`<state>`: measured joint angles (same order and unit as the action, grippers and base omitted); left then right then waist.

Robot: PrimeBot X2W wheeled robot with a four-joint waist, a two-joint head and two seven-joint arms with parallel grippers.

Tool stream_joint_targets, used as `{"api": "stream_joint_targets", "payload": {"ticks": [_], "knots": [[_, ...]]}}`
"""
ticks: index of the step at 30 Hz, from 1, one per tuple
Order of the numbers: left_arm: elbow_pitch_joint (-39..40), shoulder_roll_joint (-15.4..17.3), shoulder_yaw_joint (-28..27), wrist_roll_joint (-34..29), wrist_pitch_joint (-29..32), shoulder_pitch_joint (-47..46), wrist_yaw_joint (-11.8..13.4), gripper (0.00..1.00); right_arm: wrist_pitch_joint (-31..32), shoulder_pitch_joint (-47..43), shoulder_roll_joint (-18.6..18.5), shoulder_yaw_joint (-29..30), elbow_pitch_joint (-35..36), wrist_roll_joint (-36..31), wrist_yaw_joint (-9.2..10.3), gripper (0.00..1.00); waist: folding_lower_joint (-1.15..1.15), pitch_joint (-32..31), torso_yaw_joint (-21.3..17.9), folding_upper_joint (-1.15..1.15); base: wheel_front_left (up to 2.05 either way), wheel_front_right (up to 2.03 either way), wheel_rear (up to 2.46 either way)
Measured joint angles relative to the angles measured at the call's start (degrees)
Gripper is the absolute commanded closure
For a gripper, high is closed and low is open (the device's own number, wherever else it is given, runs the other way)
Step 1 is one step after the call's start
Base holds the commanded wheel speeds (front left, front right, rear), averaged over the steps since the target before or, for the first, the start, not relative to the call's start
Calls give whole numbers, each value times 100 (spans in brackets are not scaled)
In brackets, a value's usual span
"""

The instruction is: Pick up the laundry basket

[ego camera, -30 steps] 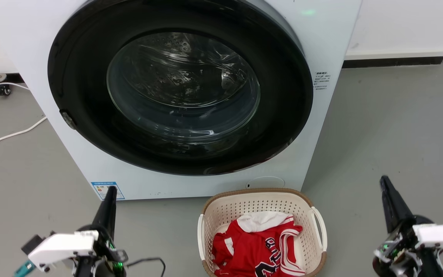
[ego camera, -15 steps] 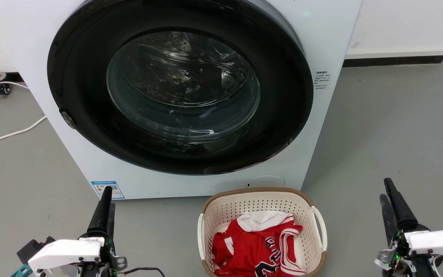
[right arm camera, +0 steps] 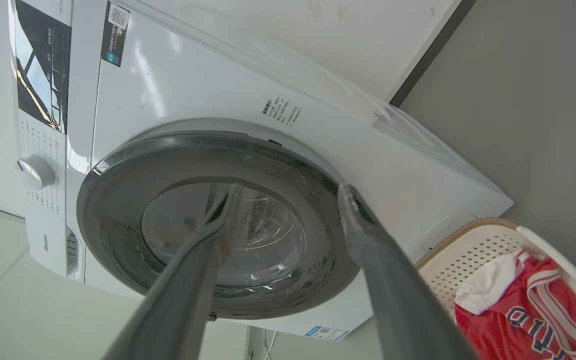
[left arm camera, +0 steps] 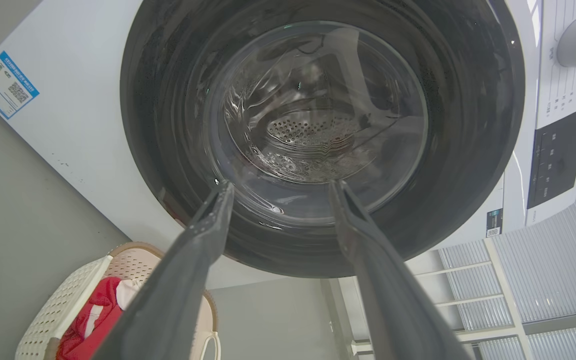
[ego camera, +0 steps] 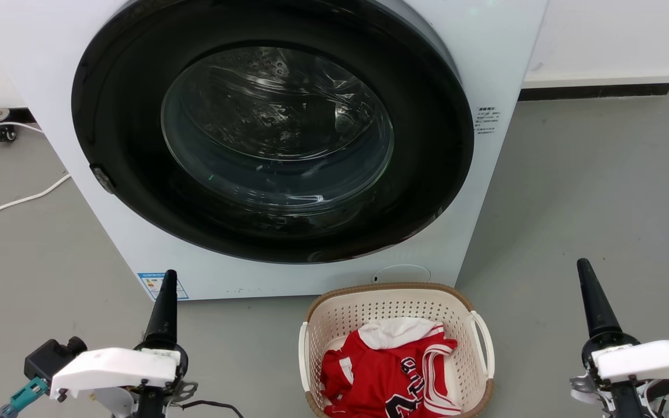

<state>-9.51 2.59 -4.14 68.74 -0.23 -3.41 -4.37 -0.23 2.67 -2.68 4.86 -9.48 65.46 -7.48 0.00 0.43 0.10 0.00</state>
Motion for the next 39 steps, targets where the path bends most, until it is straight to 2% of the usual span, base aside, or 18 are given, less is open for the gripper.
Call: {"api": "stream_joint_targets", "payload": {"ticks": [12,26,39], "knots": [[224,2,233,-1344,-257,62,220,0,-255,-115,0,-172,313,-1496,-1,0,0,0,8,0,0,0,0],[321,5,450,-2630,-510,112,363,0,-512,-209,-1,-256,552,-2763,-1,0,0,-5,12,0,0,0,0],[326,10,577,-3570,-736,144,456,0,-735,-272,-1,-290,694,-3754,-1,0,0,0,20,0,0,0,0]]}}
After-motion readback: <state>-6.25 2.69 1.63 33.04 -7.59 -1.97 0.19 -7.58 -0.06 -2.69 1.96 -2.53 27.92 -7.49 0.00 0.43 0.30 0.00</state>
